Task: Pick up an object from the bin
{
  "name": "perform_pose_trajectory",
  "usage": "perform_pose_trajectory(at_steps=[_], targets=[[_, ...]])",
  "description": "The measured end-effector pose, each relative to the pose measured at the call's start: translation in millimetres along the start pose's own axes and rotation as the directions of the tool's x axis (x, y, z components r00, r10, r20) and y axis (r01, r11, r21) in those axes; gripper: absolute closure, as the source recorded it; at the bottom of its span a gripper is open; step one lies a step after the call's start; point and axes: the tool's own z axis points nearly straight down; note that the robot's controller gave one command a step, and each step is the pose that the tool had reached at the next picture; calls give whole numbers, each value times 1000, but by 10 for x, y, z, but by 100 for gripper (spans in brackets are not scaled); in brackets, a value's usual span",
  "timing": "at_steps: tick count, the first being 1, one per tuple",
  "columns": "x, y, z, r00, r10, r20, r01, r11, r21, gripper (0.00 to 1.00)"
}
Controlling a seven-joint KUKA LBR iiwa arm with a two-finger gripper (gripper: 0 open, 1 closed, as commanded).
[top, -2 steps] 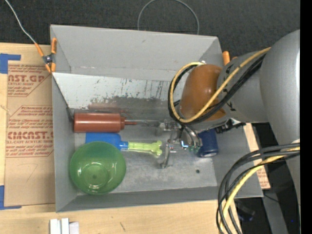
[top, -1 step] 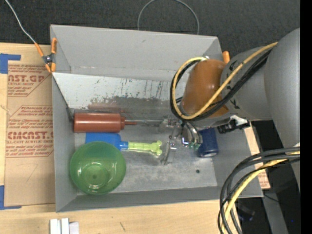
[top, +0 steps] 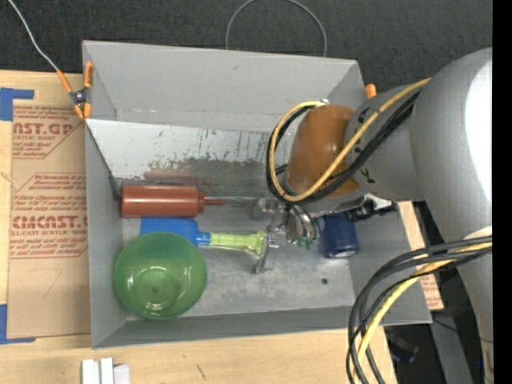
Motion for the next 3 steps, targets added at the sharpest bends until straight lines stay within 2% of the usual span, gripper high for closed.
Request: perform_pose_trajectory(at_steps=[1,3], targets=[[3,116,-11,998,55,5,-55,999,-1,100],[-32,101,-24,998,57,6,-57,998,-1,100]])
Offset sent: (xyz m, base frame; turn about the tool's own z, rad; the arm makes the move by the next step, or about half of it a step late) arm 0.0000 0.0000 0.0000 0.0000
